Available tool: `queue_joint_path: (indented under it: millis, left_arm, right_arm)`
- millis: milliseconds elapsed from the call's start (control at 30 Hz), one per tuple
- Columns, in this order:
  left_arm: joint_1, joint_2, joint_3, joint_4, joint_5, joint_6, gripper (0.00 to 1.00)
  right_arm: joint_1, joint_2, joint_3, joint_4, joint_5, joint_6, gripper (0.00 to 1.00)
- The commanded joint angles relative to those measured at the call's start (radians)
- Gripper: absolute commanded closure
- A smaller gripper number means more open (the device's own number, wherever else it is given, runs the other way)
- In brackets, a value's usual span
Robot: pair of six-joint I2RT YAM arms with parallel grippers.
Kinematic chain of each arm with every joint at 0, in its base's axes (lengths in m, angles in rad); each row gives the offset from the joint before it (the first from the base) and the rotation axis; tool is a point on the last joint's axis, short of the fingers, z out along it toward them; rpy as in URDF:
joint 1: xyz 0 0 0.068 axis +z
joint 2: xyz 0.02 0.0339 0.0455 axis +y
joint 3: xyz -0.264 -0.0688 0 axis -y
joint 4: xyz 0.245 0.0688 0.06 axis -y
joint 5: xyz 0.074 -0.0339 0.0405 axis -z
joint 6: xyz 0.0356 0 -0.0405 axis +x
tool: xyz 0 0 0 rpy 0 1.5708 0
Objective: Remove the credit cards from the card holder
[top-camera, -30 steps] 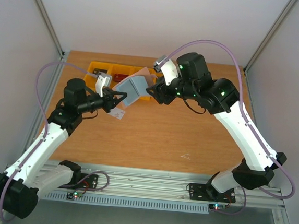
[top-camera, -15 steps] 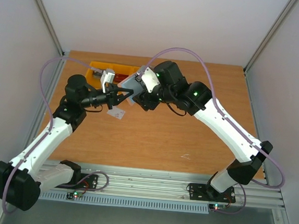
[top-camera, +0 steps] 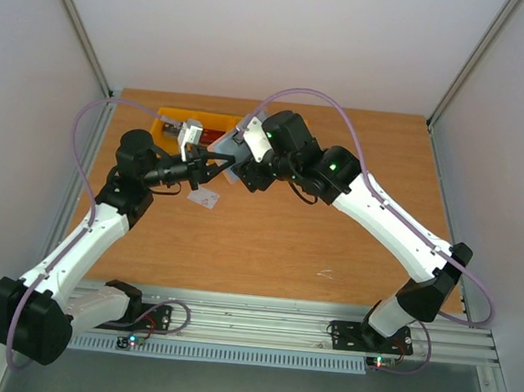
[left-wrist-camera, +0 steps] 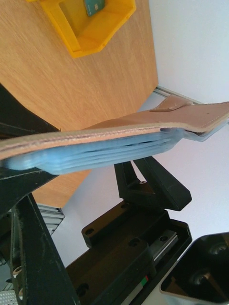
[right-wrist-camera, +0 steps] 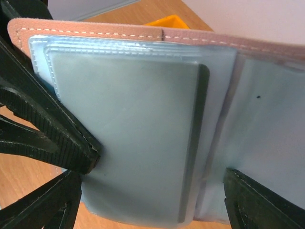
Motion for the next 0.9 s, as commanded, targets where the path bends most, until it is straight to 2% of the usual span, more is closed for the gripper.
queue_joint_path:
  millis: [0,67,167,233,300,400,467,633,733,833,867]
  left_arm:
    - [-0.034,-0.063,0.016,0.158,0.188,0.003,1.00]
    - [-0.039,-0.064,0.014,0.169,0.192,-0.008,1.00]
    - [-0.049,-0.069,0.009,0.186,0.192,-0.025,1.00]
    - [-0.056,-0.077,0.000,0.200,0.193,-0.034,1.00]
    - [-0.064,-0.087,-0.012,0.212,0.191,-0.041,1.00]
    - [-0.073,-0.107,-0.022,0.216,0.193,-0.049,1.00]
    - [-0.076,-0.119,-0.030,0.217,0.196,-0.041,1.00]
    - [-0.109,-0.134,-0.050,0.230,0.176,-0.029,1.00]
    - [-0.128,-0.135,-0.055,0.238,0.171,-0.013,1.00]
    - [-0.137,-0.142,-0.059,0.242,0.165,-0.008,1.00]
    - [-0.137,-0.145,-0.062,0.243,0.162,-0.007,1.00]
  right_arm:
    - [-0.015,0.002,-0.063,0.106,0.144,-0.016,0.13]
    - [-0.015,0.000,-0.065,0.108,0.118,-0.022,0.02]
    - [-0.016,-0.016,-0.089,0.123,0.087,-0.032,0.02]
    - [-0.015,-0.025,-0.107,0.133,0.083,-0.029,0.07]
    - [-0.015,-0.032,-0.114,0.129,0.059,-0.022,0.17]
    - [-0.015,-0.048,-0.124,0.131,0.009,0.007,0.41]
    - [-0.015,-0.068,-0.141,0.153,-0.008,0.035,0.52]
    - [-0.015,-0.088,-0.157,0.164,-0.019,0.074,0.66]
    - [-0.015,-0.100,-0.155,0.157,-0.092,0.086,0.74]
    - [-0.015,-0.106,-0.145,0.141,-0.124,0.094,0.94]
    - [-0.016,-0.110,-0.144,0.138,-0.125,0.100,0.98]
